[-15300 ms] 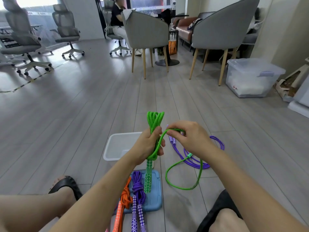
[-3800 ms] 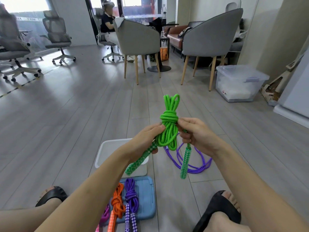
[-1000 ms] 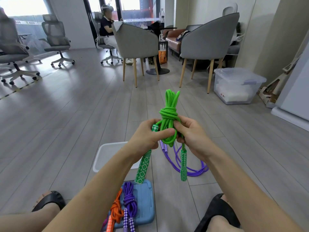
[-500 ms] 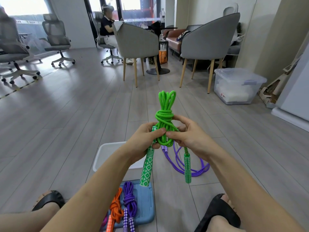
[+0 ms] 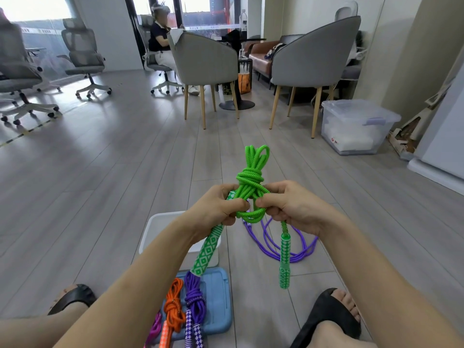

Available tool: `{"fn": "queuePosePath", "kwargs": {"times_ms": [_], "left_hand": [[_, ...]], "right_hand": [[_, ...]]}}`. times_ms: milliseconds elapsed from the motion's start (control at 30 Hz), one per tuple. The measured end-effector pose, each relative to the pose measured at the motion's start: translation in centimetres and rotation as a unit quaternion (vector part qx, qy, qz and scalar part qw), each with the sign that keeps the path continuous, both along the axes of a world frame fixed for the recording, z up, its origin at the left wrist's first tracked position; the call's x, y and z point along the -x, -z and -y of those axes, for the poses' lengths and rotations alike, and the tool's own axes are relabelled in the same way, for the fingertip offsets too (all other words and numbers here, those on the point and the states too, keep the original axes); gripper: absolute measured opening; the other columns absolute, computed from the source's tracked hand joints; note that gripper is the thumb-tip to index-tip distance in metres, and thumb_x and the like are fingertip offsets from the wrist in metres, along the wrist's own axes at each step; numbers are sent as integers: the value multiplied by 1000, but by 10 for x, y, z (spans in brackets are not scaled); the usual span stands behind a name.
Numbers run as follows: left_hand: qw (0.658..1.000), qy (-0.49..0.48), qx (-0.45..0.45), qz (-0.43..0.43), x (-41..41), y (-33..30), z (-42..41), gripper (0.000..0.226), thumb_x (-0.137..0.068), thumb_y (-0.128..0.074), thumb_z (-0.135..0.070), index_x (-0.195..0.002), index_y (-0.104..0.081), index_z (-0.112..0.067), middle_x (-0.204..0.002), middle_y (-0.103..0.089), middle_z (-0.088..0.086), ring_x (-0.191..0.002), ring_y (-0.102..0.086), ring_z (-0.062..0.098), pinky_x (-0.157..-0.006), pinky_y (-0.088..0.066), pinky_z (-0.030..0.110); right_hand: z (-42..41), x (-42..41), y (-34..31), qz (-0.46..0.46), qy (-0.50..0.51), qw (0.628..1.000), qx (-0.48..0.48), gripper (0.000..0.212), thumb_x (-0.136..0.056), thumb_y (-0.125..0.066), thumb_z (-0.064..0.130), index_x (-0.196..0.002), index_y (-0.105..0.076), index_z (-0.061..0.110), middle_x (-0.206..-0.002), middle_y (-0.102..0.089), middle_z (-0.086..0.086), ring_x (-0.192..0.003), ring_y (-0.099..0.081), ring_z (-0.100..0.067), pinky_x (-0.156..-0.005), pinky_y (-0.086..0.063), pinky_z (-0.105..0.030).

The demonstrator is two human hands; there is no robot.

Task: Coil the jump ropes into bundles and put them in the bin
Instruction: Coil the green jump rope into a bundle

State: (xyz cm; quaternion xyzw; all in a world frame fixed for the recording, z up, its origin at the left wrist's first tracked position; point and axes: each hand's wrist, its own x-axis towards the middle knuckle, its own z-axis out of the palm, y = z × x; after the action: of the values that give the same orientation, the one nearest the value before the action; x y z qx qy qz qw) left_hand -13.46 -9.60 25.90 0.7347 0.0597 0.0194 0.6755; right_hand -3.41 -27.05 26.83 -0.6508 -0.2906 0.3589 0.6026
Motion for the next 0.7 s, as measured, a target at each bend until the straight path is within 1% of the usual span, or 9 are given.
{"fn": "queuePosePath", "kwargs": {"times_ms": [33,100,133,200,267,300,400,533,700], "left_hand": [[1000,-4,14,-2,-1,1,1,29,-91,-62,6,-120,-59,11,-68,-40,2,-53,-28,11,-48,-20,25],[1000,6,22,-11,-1,2,1,30,-91,-68,0,-121,-62,5,-69,-42,2,-54,-29,11,-46,-22,22],[1000,15,10,-16,0,1,1,31,-91,-72,-5,-120,-65,-1,-69,-45,0,-55,-30,10,-47,-23,22],[998,13,-54,-23,1,0,0,32,-88,-78,-17,-118,-68,-12,-70,-50,-4,-55,-32,9,-48,-25,21],[994,-16,-110,-24,-1,0,-2,34,-85,-82,-25,-115,-68,-16,-72,-51,-1,-55,-35,9,-47,-29,21],[992,-29,-117,-21,-3,1,-2,34,-84,-83,-25,-113,-68,-15,-73,-49,2,-55,-35,10,-47,-30,22],[994,-42,-104,-10,-5,5,-3,27,-86,-81,-20,-110,-71,-12,-73,-50,4,-53,-32,11,-46,-29,22],[998,-34,-61,4,-4,9,-2,14,-91,-71,-3,-104,-74,-4,-67,-48,3,-52,-31,12,-47,-27,24],[999,-33,-25,-4,-5,12,4,22,-87,-71,1,-109,-71,2,-75,-45,12,-52,-34,10,-46,-29,22]], "right_hand": [[-1,0,0,0,3,1000,0,15,-93,-62,-5,-95,-75,3,-63,-42,-2,-51,-32,-8,-41,-26,-17],[1,-1,1,5,12,1000,1,22,-94,-61,-3,-82,-76,7,-62,-42,-2,-51,-32,-8,-41,-25,-17],[2,-2,1,9,15,1000,3,23,-94,-61,-2,-79,-76,8,-61,-43,-2,-51,-32,-8,-42,-25,-17],[3,-3,2,25,18,999,11,22,-94,-62,0,-80,-76,8,-60,-43,-2,-51,-31,-9,-43,-26,-18],[2,-4,3,44,26,998,22,18,-94,-63,2,-82,-77,7,-60,-40,-2,-53,-29,-11,-44,-25,-20],[2,-5,4,52,33,998,26,18,-93,-64,4,-82,-78,7,-60,-39,-3,-54,-29,-12,-45,-24,-21],[0,-4,5,64,48,996,36,18,-93,-66,8,-81,-79,10,-63,-38,-4,-55,-29,-12,-48,-23,-24],[1,-6,9,60,59,996,39,10,-92,-69,8,-93,-78,5,-64,-38,-2,-56,-29,-12,-46,-23,-23],[-3,-4,11,56,74,995,41,18,-94,-64,7,-107,-71,-3,-68,-49,-5,-52,-35,-8,-41,-24,-19]]}}
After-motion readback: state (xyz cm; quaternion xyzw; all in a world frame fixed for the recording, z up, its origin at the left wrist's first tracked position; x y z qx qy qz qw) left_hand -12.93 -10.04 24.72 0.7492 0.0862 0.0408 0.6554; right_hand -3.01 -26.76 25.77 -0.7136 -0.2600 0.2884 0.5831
